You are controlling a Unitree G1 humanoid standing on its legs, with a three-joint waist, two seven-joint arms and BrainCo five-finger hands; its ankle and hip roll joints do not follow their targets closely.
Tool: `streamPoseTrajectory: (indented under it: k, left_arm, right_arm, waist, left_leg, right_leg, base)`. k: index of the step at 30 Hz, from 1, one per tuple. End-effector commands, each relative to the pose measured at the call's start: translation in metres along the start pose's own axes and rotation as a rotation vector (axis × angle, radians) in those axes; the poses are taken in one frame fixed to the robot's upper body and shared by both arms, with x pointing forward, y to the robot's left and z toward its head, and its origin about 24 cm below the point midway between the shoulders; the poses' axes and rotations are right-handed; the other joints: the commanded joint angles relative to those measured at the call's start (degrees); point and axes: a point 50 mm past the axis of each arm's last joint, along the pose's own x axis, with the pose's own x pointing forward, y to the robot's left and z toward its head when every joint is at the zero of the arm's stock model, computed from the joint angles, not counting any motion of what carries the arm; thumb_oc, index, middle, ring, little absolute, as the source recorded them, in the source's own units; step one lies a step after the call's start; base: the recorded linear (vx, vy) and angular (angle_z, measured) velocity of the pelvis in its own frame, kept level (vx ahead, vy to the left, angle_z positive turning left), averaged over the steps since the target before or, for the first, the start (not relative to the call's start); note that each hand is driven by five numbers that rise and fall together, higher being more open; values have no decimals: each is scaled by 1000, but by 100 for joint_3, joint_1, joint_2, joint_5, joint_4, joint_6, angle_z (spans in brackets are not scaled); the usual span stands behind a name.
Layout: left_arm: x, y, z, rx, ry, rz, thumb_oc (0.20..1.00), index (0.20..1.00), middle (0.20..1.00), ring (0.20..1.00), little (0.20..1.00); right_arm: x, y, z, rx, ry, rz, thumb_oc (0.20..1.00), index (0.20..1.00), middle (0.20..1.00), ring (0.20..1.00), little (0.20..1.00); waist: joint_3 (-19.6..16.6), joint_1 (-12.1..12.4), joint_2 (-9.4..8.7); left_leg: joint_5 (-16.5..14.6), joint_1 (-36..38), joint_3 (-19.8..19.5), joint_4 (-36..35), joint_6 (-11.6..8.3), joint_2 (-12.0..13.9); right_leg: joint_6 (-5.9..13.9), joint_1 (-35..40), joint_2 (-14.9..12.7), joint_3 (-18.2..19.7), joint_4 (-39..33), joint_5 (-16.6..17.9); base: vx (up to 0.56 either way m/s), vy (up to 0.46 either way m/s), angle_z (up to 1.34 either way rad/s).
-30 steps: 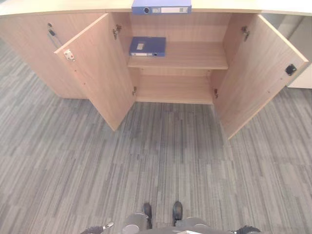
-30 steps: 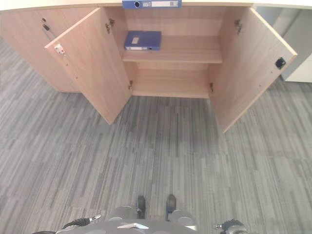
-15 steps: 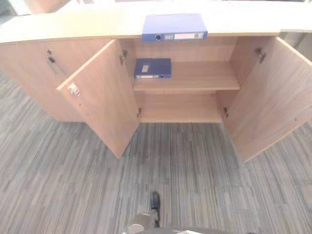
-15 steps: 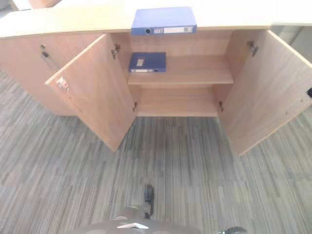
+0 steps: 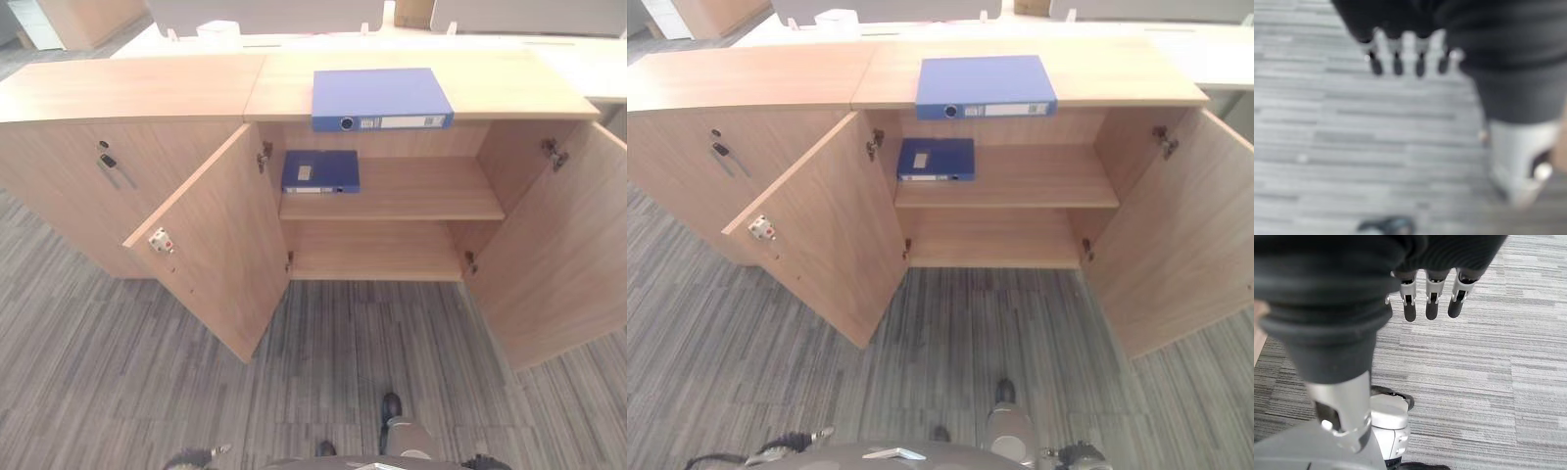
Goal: Put the empty folder in the office cabinet
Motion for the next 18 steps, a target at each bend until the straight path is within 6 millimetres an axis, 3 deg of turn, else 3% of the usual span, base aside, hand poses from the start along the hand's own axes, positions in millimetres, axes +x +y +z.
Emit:
streamPoseTrajectory:
  k: [1, 3, 5, 6, 12, 14, 16, 18]
  left_arm:
    - [-1, 13, -5, -3, 30, 50, 1000, 1000, 1000, 1000, 1000]
    - [-1, 10, -14, 5, 60, 43, 1000, 1000, 1000, 1000, 1000]
    - [-1, 10, -14, 5, 60, 43, 1000, 1000, 1000, 1000, 1000]
    - [-1, 9, -21, 6, 82, 44, 1000, 1000, 1000, 1000, 1000]
    - [-1, 6, -21, -5, 74, 37, 1000, 1000, 1000, 1000, 1000]
    - [-1, 5, -13, -18, 47, 37, 1000, 1000, 1000, 1000, 1000]
    - [0, 5, 4, -29, -8, 36, 1000, 1000, 1000, 1000, 1000]
    - [0, 2, 25, -50, -75, 36, 1000, 1000, 1000, 1000, 1000]
  right_arm:
    - [-1, -13, -14, 13, 66, -40, 1000, 1000, 1000, 1000, 1000]
    - [-1, -13, -18, 4, 76, -41, 1000, 1000, 1000, 1000, 1000]
    - [-1, -13, -18, 4, 76, -42, 1000, 1000, 1000, 1000, 1000]
    - [-1, -13, -19, 4, 71, -43, 1000, 1000, 1000, 1000, 1000]
    - [-1, -15, -16, 0, 49, -48, 1000, 1000, 1000, 1000, 1000]
    - [-1, -17, -14, 4, 38, -55, 1000, 1000, 1000, 1000, 1000]
    - [-1, -20, -10, -5, 27, -66, 1000, 1000, 1000, 1000, 1000]
    - [-2, -31, -8, 1, 25, -103, 1000, 1000, 1000, 1000, 1000]
  waist:
    - [13, -51, -84]
    - [-59, -22, -134]
    - [-57, -22, -133]
    - [-89, -17, -166]
    - [-82, -32, -159]
    - [18, -31, -188]
    - [195, 17, -289]
    - [335, 70, -370]
  left_leg:
    - [-295, -224, -9, -47, -498, 538]
    - [-306, -192, -39, -47, -621, 700]
    - [-308, -188, -39, -47, -622, 703]
    - [-332, -93, -47, -47, -744, 884]
    - [-335, 86, -12, -47, -941, 1193]
    - [-362, -107, -6, 403, -970, 1279]
    - [-311, -668, -74, 1474, -971, 1258]
    - [-146, -1402, -81, 2321, -821, 1242]
  right_leg:
    - [75, 1213, 106, 24, -1145, 362]
    - [-2, 1367, 285, -11, -1387, 340]
    - [-3, 1373, 287, -12, -1391, 342]
    - [-69, 1494, 451, -8, -1547, 275]
    - [-210, 1594, 725, 56, -1628, 132]
    - [-289, 1584, 763, 109, -1554, 52]
    - [-418, 1596, 769, 148, -1467, -28]
    - [-501, 1716, 728, 82, -1482, -113]
  base:
    - [210, -232, -5]
    - [211, -258, 0]
    - [140, -182, 10]
    - [171, -227, 11]
    - [149, -215, -4]
    - [27, -203, -3]
    - [-50, -213, -3]
    - [17, -154, 0]
